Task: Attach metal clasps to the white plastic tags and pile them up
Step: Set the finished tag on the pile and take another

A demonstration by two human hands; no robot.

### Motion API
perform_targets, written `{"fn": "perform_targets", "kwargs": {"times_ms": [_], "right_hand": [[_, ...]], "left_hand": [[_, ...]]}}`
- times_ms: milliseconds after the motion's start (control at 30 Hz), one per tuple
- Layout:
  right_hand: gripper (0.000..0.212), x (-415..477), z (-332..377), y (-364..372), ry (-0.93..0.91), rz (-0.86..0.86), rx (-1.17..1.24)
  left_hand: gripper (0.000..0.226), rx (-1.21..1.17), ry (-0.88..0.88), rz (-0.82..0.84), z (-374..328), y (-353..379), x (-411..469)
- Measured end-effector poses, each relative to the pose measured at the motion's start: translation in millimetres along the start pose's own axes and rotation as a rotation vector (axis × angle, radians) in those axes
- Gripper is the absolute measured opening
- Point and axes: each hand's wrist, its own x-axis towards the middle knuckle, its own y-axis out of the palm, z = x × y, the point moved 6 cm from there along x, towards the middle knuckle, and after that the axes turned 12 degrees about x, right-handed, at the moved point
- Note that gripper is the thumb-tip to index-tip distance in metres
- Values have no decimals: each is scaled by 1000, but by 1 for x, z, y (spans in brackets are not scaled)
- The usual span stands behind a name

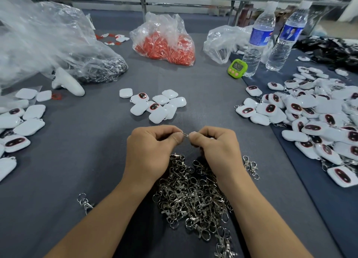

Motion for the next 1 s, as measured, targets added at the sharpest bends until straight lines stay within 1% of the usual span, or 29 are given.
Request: {"fn": "perform_targets", "kwargs": {"times_ms": [67,167,267,367,467,600,700,767,833,933,1000], "right_hand": [[23,0,2,0,-31,19,-83],[22,0,6,1,-75,54,-205],[22,0,7,1,-80,90,-239],[19,-2,7,1,-84,114,-230],[12,-2,10,-1,-167,70,-195],[13,-4,16,-2,-243,71,-89],[15,-5,19,-5,-244,43,-112],[14,-5,18,-6,-225,36,-115],[14,-5,18,-6,-220,32,-117],[15,-5,19,-8,-241,9,-146],[18,-6,20,-7,-275,7,-203]], "left_hand": [[11,-63,-47,8,5,1,2],[9,-99,-60,-2,6,2,5],[11,-95,-29,25,4,7,6],[15,-133,-35,50,4,11,8],[17,-204,-68,89,3,12,9],[18,-205,-60,132,1,14,5],[20,-197,-53,135,-1,14,4],[20,-148,-41,127,-2,13,4],[20,-29,6,80,-4,11,1],[19,152,147,-68,-16,2,-6],[22,198,218,-74,-22,1,-9]]}}
